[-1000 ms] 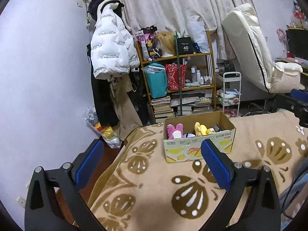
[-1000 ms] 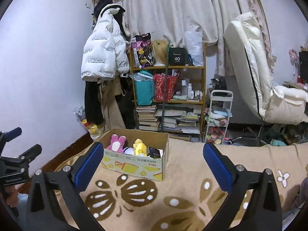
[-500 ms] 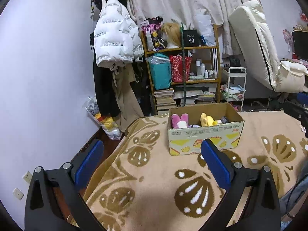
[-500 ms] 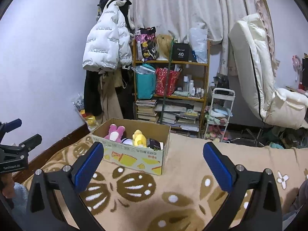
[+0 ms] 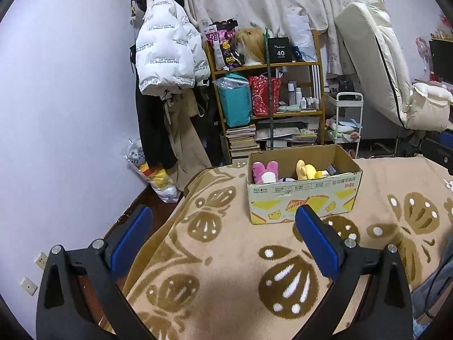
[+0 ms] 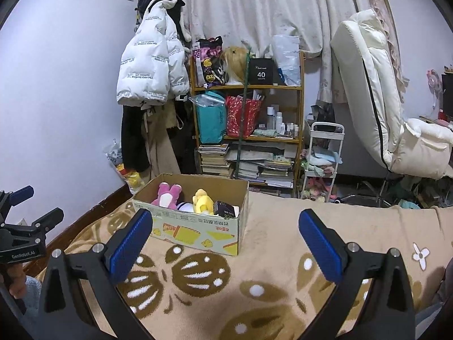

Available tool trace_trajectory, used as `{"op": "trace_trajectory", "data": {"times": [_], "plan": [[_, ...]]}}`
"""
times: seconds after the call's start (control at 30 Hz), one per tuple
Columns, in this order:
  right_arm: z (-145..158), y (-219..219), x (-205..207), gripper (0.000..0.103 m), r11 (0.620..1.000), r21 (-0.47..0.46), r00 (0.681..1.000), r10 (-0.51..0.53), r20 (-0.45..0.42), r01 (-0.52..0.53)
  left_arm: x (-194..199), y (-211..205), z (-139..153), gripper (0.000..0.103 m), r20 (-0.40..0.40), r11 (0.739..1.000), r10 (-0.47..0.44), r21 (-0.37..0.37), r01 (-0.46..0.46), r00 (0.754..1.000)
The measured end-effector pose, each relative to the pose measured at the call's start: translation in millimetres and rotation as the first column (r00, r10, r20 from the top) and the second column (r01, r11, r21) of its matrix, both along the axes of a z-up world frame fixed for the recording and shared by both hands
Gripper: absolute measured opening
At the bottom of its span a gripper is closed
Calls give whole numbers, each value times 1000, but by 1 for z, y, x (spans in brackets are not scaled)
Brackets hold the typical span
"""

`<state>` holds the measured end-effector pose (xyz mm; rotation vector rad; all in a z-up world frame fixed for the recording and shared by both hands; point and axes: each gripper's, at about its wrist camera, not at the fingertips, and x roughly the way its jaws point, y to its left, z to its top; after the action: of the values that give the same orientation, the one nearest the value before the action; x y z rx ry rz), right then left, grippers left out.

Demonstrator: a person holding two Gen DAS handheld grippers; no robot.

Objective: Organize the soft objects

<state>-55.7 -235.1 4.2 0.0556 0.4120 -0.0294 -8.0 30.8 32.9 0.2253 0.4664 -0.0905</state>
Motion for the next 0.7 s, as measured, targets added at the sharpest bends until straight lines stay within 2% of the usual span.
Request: {"op": "trace_trajectory", "data": {"times": [0.7], "plan": [[-1,0,0,103,1000,3,1000,2,-3,-2,4,7,1,100,-6,999,33,-9,-33,999]]}}
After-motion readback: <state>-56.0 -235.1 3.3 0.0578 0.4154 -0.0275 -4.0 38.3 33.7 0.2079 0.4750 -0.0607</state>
